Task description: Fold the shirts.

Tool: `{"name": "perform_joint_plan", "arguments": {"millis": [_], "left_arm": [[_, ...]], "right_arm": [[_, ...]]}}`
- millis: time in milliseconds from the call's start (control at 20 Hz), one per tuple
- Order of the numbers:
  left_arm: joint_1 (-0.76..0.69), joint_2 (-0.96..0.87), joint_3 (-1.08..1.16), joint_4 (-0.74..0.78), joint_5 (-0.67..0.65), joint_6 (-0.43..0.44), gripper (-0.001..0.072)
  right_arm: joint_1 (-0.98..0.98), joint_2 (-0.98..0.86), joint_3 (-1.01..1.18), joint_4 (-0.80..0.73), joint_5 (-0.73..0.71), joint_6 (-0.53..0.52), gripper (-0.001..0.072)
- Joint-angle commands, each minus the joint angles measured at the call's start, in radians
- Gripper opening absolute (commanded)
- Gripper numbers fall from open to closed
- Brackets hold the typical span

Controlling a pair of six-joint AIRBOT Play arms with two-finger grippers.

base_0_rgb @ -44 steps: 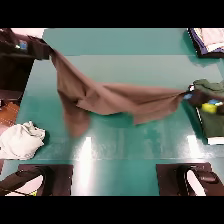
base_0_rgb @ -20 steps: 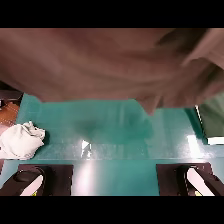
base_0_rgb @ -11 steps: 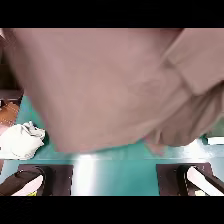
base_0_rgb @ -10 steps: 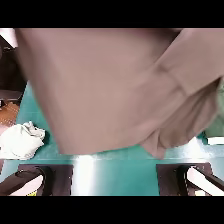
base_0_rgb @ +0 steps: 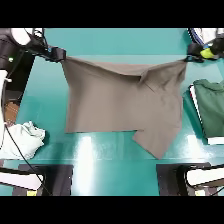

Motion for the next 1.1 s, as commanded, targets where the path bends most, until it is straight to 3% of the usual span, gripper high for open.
{"name": "perform_joint_plan", "arguments": {"millis": [0, 150, 350, 550, 800, 1050], "left_arm": [[0.001, -0.064, -0.005, 0.105, 0.208, -0.002, 0.0023], [0.001, -0.076, -0.02, 0.167, 0.267, -0.001, 0.0022], [0.001, -0.079, -0.117, 0.22, 0.271, -0.001, 0.0022], [0.001, -0.079, -0.201, 0.224, 0.195, -0.001, 0.0022], [0.001, -0.079, -0.225, 0.183, 0.058, 0.001, 0.0022], [0.001, -0.079, -0.225, 0.095, 0.009, 0.006, 0.0023]], "right_arm": [[0.04, -0.1, 0.023, -0.094, -0.26, 0.018, 0.0013], [0.04, -0.129, 0.023, -0.161, -0.329, 0.03, 0.0013], [0.039, -0.143, 0.008, -0.245, -0.29, 0.02, 0.0013], [0.032, -0.143, -0.09, -0.245, -0.162, -0.048, 0.0013], [0.032, -0.142, -0.171, -0.242, 0.017, -0.055, 0.0013], [0.032, -0.143, -0.211, -0.212, 0.034, -0.059, 0.0018]]}}
